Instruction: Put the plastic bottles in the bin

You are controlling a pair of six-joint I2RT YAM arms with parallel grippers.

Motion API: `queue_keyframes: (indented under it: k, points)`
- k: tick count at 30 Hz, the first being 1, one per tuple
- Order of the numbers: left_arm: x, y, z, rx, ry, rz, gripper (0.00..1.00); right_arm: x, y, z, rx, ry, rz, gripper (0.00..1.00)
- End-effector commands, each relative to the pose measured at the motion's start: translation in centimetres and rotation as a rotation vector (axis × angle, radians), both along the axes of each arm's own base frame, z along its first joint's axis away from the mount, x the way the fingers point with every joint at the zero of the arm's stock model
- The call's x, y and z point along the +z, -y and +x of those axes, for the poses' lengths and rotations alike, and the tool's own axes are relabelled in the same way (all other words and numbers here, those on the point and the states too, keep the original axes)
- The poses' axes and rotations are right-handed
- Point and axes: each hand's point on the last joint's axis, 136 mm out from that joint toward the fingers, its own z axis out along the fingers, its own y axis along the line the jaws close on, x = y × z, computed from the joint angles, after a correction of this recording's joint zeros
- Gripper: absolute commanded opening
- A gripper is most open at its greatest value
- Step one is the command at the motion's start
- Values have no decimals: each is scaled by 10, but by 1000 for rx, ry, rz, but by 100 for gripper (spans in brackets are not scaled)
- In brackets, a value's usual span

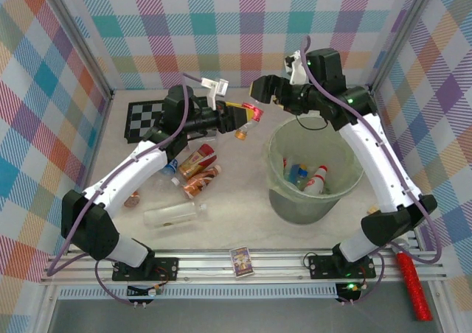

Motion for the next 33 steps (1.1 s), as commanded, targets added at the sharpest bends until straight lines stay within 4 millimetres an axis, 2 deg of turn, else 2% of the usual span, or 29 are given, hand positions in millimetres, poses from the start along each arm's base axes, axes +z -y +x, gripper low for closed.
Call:
queue_keyframes:
  k: [1, 6, 14, 21, 24, 29, 33]
  points:
    - [31, 3, -21, -62, 69, -71, 48, 5, -1, 2, -9, 2, 2, 97]
    - [35, 6, -27, -96, 71, -87, 47, 1, -4, 8, -12, -2, 1, 91]
    - [36, 7, -32, -119, 70, -92, 47, 9, -2, 11, -25, 26, 0, 65]
    - [40, 8, -37, -146, 93, -103, 49, 22, 2, 10, -29, 65, -5, 58]
    - [43, 6, -40, -152, 110, -112, 67, 34, 5, 8, -31, 102, -3, 55]
    - [51, -5, -45, -121, 171, -127, 88, 52, 20, 4, -62, 145, -16, 53]
    - [46, -16, -37, -62, 169, -105, 92, 67, 46, -6, -115, 180, -37, 51]
